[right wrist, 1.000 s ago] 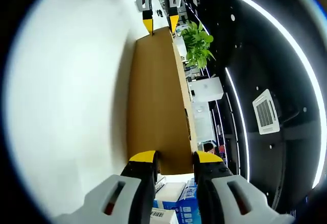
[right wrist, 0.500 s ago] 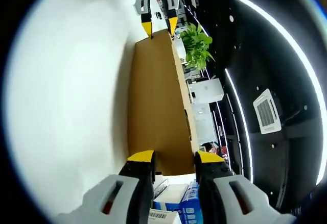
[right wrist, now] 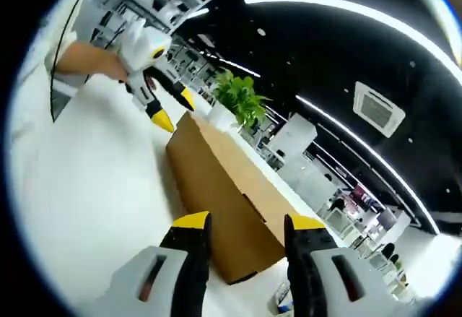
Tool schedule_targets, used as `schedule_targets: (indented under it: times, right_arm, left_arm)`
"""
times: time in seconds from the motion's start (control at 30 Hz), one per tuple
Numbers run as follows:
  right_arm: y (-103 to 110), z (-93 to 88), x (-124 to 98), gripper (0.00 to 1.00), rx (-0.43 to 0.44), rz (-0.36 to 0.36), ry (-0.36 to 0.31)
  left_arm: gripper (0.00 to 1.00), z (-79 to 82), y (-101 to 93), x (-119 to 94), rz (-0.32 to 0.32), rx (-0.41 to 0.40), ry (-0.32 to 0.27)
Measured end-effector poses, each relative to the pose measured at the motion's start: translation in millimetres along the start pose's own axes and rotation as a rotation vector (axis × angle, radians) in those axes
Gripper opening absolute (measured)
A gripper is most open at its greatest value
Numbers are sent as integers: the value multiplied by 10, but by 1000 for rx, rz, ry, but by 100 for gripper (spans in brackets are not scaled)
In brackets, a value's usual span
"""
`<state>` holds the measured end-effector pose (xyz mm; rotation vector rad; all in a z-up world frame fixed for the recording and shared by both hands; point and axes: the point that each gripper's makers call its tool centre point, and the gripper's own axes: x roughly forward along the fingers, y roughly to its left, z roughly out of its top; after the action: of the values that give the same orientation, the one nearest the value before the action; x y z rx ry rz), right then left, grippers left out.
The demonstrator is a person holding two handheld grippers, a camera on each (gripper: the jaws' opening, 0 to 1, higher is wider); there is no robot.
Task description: Operate the shoe box by opening the lid, removing the specified soft item, and placing it in the target area until the item is outside and the box remains undamaged.
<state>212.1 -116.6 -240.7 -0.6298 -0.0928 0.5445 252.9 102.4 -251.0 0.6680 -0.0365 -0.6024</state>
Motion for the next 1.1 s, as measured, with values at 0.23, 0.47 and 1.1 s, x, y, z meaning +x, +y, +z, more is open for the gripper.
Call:
schedule_targets:
  times: [0.23, 0.47, 1.1]
  right_arm:
    - [-102, 41, -64, 36, 182, -17, -59]
    - [-420, 359, -291, 29, 525, -56, -220]
    - [-741, 769, -608, 62, 661, -154, -266]
  left_arm:
    - [43, 122, 49, -60, -23, -131, -69]
    - [44, 396, 53, -180, -166, -458, -219]
    - [54, 516, 380, -290, -135, -710, -318]
